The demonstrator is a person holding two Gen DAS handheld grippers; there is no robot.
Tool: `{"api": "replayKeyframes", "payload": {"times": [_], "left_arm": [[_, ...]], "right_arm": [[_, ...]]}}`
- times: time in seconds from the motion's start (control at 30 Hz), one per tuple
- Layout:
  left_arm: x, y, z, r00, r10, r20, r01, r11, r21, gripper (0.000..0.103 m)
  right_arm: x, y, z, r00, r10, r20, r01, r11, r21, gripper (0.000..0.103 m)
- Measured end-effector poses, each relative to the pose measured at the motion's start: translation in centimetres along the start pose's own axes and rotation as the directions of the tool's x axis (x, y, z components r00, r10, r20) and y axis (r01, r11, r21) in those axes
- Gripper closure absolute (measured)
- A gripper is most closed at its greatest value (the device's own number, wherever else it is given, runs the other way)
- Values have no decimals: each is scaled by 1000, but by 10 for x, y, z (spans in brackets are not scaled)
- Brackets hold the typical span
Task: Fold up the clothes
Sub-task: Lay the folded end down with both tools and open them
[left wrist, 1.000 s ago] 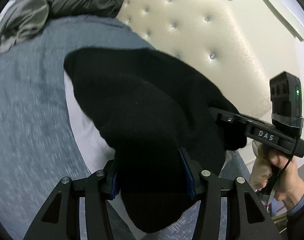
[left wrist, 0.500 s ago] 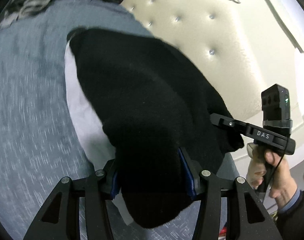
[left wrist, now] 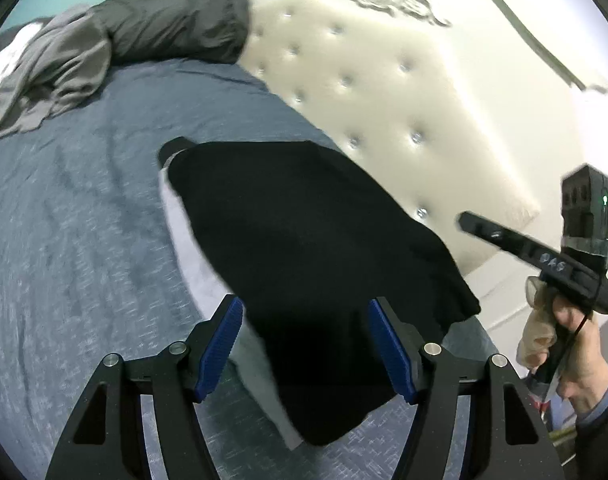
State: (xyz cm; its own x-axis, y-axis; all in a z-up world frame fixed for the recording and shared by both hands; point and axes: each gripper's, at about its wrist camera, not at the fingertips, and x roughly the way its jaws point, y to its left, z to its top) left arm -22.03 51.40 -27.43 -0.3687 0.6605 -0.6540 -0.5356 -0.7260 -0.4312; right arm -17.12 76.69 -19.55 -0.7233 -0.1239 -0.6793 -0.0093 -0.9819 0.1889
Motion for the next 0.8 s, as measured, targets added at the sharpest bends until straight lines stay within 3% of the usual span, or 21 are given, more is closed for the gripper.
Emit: {"api": "replayKeyframes", "payload": {"times": [0.1, 0.27, 0.5, 0.63, 0.8], "left_arm": [[13, -2, -3, 999, 28, -33, -27, 1000, 14, 43], [33, 11, -14, 995, 61, -77, -60, 998, 23, 46], [38, 11, -19, 995, 55, -81, -52, 998, 40, 45], [37, 16, -17, 995, 48, -84, -46, 999, 25, 46], [19, 6, -22, 997, 52, -55, -50, 998, 40, 46]], "right_arm": [[22, 13, -8, 997, -9, -73, 5, 999, -54, 91], [51, -8, -30, 991, -45, -129, 47, 999, 7, 103], [53, -39, -53, 994, 15, -104, 0, 990, 139, 103], [26, -34, -49, 998, -46, -40, 52, 988, 148, 103], [-2, -18, -56, 1000, 4, 28, -7, 994, 105, 102]]}}
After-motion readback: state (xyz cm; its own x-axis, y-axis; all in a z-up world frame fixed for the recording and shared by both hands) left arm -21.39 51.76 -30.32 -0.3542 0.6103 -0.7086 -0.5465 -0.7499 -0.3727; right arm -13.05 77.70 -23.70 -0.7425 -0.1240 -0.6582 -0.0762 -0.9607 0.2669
